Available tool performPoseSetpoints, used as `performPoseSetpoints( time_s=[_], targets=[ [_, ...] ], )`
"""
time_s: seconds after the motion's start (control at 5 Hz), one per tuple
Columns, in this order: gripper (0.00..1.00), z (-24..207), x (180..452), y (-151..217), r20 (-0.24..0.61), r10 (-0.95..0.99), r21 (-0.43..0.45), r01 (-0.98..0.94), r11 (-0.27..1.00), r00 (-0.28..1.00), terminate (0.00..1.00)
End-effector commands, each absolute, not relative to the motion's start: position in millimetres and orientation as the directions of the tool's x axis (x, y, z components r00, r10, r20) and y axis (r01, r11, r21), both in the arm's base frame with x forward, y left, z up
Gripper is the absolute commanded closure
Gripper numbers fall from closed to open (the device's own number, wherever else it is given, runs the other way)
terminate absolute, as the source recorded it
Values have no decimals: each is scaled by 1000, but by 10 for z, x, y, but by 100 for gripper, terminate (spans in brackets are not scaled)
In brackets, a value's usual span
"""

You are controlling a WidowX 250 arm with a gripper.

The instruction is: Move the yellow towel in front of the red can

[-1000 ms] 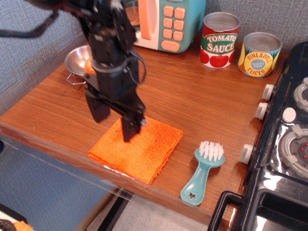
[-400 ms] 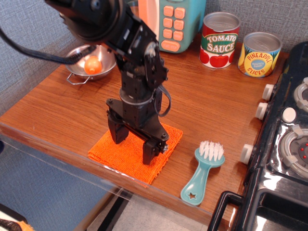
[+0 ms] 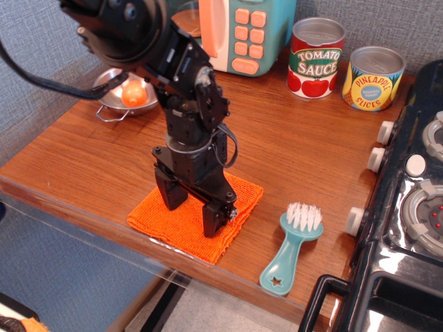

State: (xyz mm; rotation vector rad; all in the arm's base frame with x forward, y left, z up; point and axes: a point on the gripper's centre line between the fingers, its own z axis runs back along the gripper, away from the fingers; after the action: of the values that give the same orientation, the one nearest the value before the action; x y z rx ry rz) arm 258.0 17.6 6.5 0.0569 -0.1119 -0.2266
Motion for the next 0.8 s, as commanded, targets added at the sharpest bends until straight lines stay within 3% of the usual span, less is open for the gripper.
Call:
performPoseSetpoints(
  time_s=[0.0,0.6],
  targets=[
    [0,-176,2717,214,85,-287,57,283,958,954,0],
    [0,-142,3737,121,125,-176,55,170,984,976,0]
  ],
)
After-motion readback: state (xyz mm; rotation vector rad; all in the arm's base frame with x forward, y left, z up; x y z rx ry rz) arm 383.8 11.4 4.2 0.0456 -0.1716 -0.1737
